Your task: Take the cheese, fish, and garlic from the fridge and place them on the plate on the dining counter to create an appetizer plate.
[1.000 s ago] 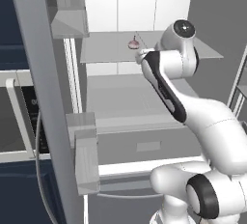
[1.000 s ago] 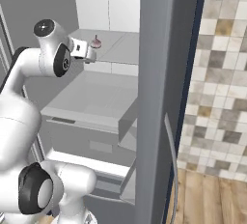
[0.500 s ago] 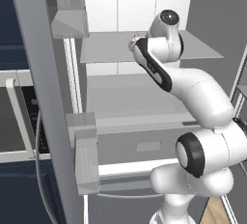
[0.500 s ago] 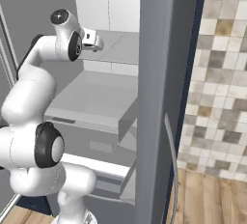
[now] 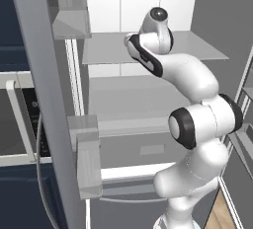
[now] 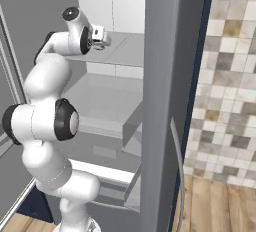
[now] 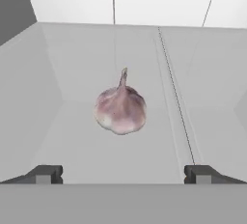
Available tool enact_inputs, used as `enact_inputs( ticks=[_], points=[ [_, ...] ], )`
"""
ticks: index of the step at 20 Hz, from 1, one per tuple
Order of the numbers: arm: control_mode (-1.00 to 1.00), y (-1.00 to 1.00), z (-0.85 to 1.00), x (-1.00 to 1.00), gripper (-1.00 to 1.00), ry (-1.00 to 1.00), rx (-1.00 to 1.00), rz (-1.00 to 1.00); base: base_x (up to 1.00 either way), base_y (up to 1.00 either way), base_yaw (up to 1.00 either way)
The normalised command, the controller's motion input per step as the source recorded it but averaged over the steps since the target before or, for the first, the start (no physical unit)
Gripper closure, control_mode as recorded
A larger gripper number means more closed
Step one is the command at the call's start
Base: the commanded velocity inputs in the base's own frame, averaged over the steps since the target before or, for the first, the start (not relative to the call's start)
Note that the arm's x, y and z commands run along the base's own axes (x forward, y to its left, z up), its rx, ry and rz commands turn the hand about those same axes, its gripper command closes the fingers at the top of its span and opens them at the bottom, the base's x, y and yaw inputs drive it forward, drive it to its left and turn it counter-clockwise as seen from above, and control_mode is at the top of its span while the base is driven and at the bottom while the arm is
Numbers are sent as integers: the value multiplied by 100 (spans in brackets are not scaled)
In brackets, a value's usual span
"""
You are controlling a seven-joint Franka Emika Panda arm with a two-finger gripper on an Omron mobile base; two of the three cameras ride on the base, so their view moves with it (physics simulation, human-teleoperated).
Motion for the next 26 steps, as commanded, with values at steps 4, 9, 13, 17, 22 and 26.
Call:
enact_inputs(
  ticks=[4,9,13,17,22,26],
  points=[
    [-100,1,-8,69,-100,4,0,-5,0,0,0],
    [-100,0,-15,60,-100,6,0,-5,0,0,0],
    [-100,0,-8,22,-100,3,0,-4,0,0,0],
    [-100,0,-17,0,100,1,1,-5,0,0,0],
    [-100,1,-16,-2,100,1,0,-7,0,0,0],
    [-100,0,-4,-25,100,-1,0,-6,0,0,0]
  ],
)
